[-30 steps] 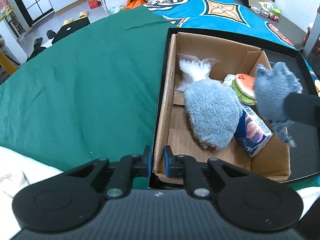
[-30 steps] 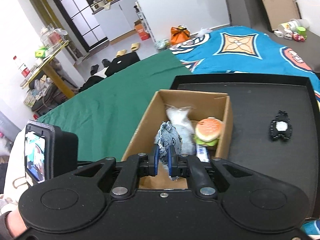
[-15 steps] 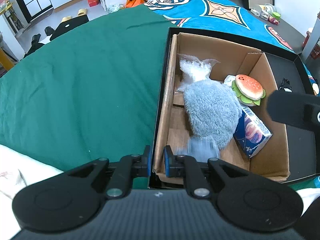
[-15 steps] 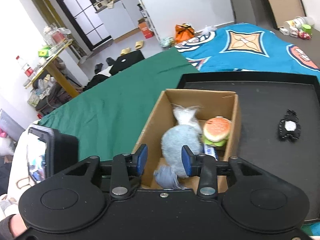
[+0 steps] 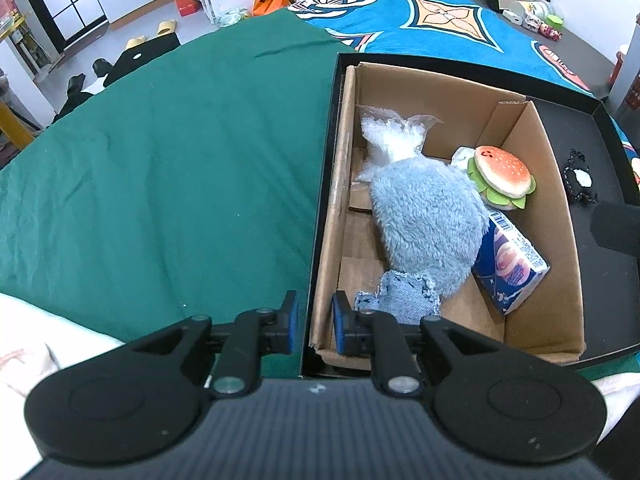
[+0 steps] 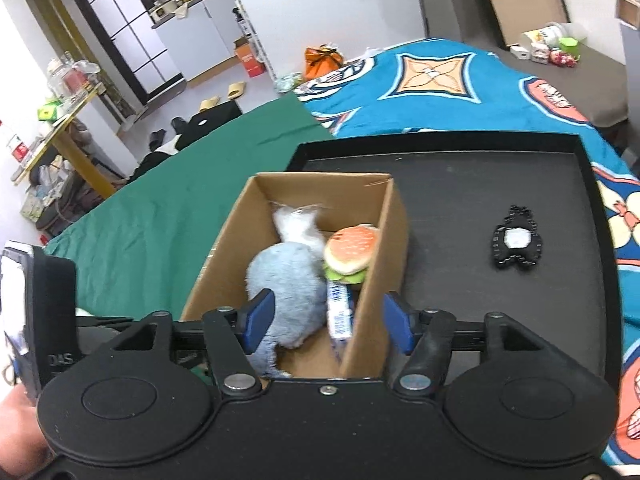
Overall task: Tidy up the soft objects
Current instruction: 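Open the right tool to drop the denim plush into the box, then move the right tool to the black-and-white plush and grasp it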
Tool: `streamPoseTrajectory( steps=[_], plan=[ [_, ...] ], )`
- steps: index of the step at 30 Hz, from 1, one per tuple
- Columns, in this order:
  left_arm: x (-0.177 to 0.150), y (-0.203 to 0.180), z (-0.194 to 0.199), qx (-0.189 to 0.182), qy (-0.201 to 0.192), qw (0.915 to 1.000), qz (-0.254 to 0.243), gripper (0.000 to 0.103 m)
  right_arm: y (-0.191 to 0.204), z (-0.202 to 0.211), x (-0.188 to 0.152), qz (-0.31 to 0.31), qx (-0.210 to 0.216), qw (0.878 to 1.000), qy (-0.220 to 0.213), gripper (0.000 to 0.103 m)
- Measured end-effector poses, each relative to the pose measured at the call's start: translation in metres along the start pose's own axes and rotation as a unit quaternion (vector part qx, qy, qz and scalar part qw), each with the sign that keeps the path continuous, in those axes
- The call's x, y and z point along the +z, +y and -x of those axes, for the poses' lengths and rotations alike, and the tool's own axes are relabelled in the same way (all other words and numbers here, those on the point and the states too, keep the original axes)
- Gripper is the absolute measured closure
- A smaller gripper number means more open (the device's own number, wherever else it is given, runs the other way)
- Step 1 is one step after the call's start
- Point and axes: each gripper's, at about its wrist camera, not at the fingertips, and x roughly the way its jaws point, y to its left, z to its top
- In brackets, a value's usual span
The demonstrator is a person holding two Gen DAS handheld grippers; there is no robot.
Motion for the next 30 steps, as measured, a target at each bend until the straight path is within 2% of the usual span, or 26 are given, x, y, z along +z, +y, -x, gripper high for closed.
streamPoseTrajectory(
  steps=[2, 6, 14, 22, 30],
  plan=[
    [0.001, -0.001, 0.000, 0.008, -0.001, 1.0000, -0.003, 0.079, -0.007, 0.000, 0.000, -0.004, -0.007, 1.000, -0.004, 0.033],
    [0.003, -0.007, 0.000, 0.026, -0.002, 0.9995, -0.016, 0.065, -0.021, -0.003, 0.003, -0.008, -0.019, 1.000, -0.006, 0.029],
    [0.016, -0.025, 0.005, 0.051, -0.013, 0.9978, -0.041, 0.048, -0.056, -0.012, 0.008, -0.029, -0.049, 0.998, -0.007, 0.021],
    [0.026, -0.039, 0.002, 0.076, -0.012, 0.9956, -0.054, 0.044, -0.096, -0.030, 0.009, -0.056, -0.077, 0.995, -0.011, 0.016],
    [0.035, -0.052, -0.003, 0.112, -0.007, 0.9916, -0.065, 0.041, -0.125, -0.048, 0.012, -0.063, -0.105, 0.992, -0.008, 0.015]
  ],
)
